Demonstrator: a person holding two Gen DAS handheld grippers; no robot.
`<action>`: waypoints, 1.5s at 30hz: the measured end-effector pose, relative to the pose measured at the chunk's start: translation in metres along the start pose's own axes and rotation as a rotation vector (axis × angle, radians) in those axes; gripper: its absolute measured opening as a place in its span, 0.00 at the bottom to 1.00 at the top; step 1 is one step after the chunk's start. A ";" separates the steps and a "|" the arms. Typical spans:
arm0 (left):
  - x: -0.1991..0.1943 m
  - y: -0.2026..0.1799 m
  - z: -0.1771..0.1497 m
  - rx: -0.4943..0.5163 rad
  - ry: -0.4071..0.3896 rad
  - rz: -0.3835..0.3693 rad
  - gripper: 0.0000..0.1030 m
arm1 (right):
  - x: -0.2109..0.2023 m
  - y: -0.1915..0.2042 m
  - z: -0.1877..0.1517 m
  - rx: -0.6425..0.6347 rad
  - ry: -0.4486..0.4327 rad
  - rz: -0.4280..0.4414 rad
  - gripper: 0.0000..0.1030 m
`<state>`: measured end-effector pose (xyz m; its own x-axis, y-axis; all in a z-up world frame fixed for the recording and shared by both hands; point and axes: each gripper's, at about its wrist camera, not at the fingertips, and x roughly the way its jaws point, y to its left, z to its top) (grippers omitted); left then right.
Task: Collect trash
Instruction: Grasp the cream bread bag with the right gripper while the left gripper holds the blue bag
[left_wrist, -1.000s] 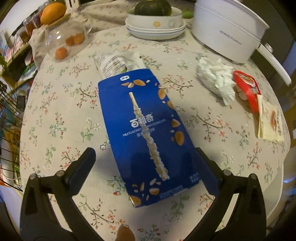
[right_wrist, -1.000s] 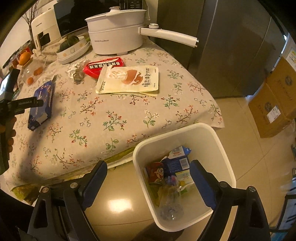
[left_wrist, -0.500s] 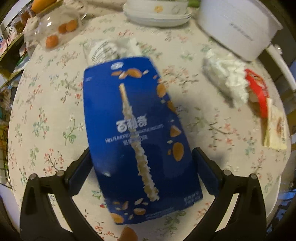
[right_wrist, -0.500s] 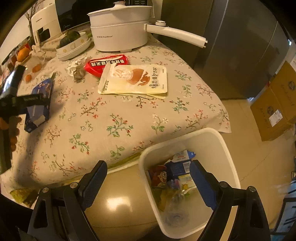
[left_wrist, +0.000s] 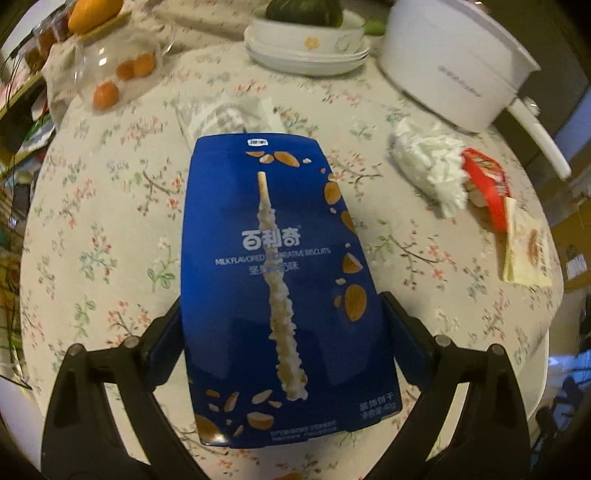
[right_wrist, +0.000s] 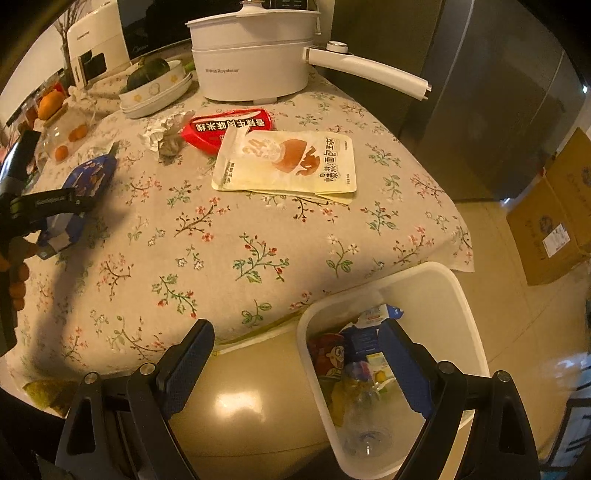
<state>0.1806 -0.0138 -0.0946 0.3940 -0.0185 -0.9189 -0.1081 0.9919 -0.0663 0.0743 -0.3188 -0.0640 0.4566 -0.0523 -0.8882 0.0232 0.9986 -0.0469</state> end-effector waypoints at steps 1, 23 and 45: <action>-0.006 0.000 -0.001 0.010 -0.010 -0.010 0.93 | 0.000 0.000 0.001 0.005 -0.004 0.004 0.89; -0.072 0.046 -0.014 0.062 -0.106 -0.182 0.93 | 0.051 -0.069 0.069 0.292 -0.063 0.117 0.89; -0.084 0.069 -0.006 0.011 -0.111 -0.286 0.93 | 0.108 -0.017 0.097 0.186 -0.151 -0.065 0.52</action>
<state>0.1347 0.0559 -0.0240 0.5045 -0.2844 -0.8152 0.0318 0.9497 -0.3116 0.2099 -0.3417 -0.1146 0.5766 -0.1294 -0.8067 0.2138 0.9769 -0.0039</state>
